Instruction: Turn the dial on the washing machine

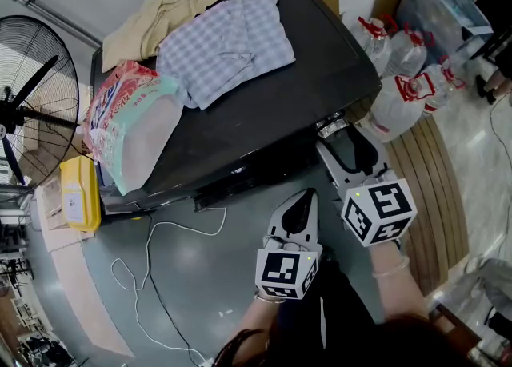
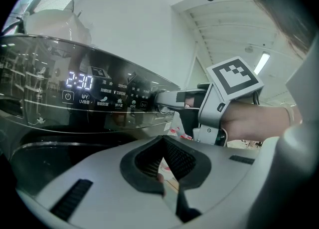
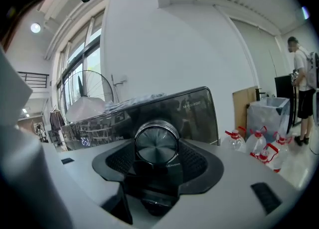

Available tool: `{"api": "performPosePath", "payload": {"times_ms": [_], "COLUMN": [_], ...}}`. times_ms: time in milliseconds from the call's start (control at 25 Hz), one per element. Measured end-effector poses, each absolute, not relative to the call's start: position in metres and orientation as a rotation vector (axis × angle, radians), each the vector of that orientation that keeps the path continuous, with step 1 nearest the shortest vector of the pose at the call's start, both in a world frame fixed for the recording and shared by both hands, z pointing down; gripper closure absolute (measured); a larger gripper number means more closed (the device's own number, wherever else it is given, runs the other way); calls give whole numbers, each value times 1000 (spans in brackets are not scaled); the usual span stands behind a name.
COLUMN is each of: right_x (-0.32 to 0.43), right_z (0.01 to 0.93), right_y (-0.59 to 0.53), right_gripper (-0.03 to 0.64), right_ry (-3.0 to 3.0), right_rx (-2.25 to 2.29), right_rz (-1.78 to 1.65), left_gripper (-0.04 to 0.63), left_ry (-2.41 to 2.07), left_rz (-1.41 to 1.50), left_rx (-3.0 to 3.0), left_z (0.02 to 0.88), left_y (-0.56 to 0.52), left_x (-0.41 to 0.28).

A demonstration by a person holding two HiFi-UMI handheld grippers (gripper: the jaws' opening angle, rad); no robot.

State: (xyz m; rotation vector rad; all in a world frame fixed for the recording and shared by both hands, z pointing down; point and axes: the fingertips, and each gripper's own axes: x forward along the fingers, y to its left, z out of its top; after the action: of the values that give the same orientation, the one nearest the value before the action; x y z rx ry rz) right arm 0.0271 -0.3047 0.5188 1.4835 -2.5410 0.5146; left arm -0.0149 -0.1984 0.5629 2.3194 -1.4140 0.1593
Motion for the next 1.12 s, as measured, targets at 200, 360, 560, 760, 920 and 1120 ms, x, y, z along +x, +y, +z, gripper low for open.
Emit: {"api": "performPosePath", "payload": {"times_ms": [200,360,560,760,920,1120], "right_x": [27,27,27,32,36,42], "right_z": [519,520,521,521,523,519], "right_y": [-305,-305,-303,-297,-289,-280], "right_gripper": [322,322,322,322,330,359], "right_ry": [-2557,-2566,-2559,-2549,-2537,-2531], "right_rx": [1483,1485,1483,1476,1478,1479], "right_rz": [536,564,591,597,607,593], "left_gripper": [578,578,578,578,578,578], "left_ry": [-1413,-1412,-1419,-1444,-1477,-1512], "left_rz": [161,163,165,175,181,185], "left_rx": [2318,2319,2321,2316,2288,2280], "left_z": [564,564,560,557,555,546], "left_y": [-198,-197,-196,-194,-190,-186], "left_x": [-16,-15,-16,-18,-27,-33]}}
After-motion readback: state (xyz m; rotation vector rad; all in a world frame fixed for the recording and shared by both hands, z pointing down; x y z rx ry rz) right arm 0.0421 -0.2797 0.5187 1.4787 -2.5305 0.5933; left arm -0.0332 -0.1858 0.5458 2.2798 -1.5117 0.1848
